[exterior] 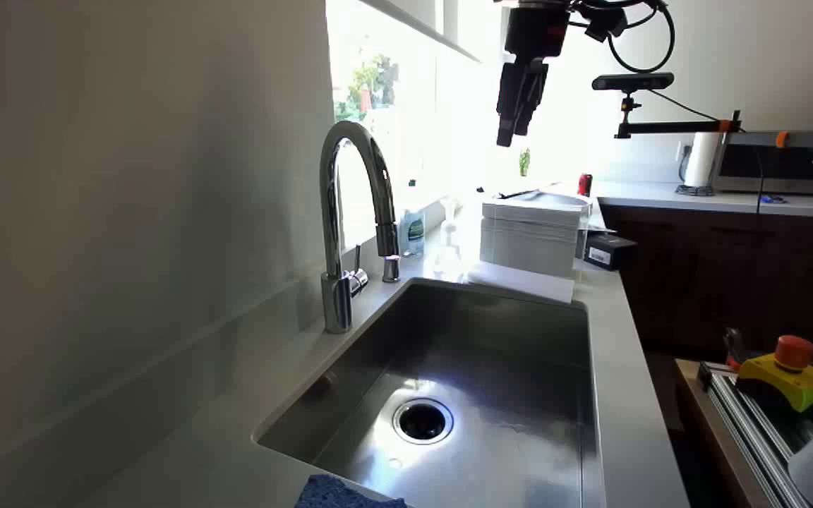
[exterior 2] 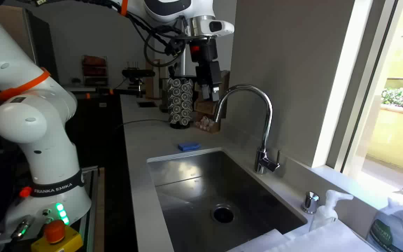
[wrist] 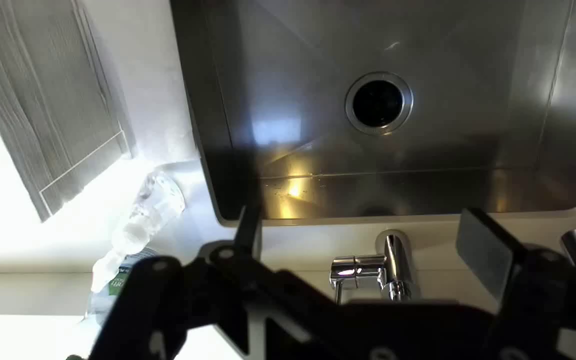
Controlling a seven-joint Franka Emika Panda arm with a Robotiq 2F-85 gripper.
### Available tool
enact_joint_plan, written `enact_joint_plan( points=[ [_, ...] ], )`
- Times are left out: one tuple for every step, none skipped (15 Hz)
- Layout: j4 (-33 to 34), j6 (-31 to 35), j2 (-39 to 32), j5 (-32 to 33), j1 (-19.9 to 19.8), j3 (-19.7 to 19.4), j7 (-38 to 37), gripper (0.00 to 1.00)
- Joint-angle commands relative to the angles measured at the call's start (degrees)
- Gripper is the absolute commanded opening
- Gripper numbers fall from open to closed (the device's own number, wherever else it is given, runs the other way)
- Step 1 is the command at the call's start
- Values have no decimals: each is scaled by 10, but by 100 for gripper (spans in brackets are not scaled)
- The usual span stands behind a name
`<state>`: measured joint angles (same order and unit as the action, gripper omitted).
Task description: Move the faucet to the center of the sink then move the faucet handle to the right.
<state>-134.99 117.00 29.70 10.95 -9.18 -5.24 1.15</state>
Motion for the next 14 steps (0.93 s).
enact_joint_plan(
  points=[
    [1,-1,0,1,3,-3,-1,100],
    [1,-1,0,1,3,-3,-1,100],
    [1,-1,0,1,3,-3,-1,100],
    [1,-1,0,1,3,-3,-1,100],
    [1,-1,0,1,3,-3,-1,100],
    [1,-1,0,1,3,-3,-1,100],
    [1,-1,0,1,3,-3,-1,100],
    [1,-1,0,1,3,-3,-1,100],
    [1,-1,0,1,3,-3,-1,100],
    [1,-1,0,1,3,-3,-1,100],
    [5,-3,-3,-2,12,-2,15,100],
    [5,6,-4,-4,20,2,21,100],
    [9,8,-11,-12,32,5,32,100],
    [13,15,-16,-16,41,8,38,100]
  ],
)
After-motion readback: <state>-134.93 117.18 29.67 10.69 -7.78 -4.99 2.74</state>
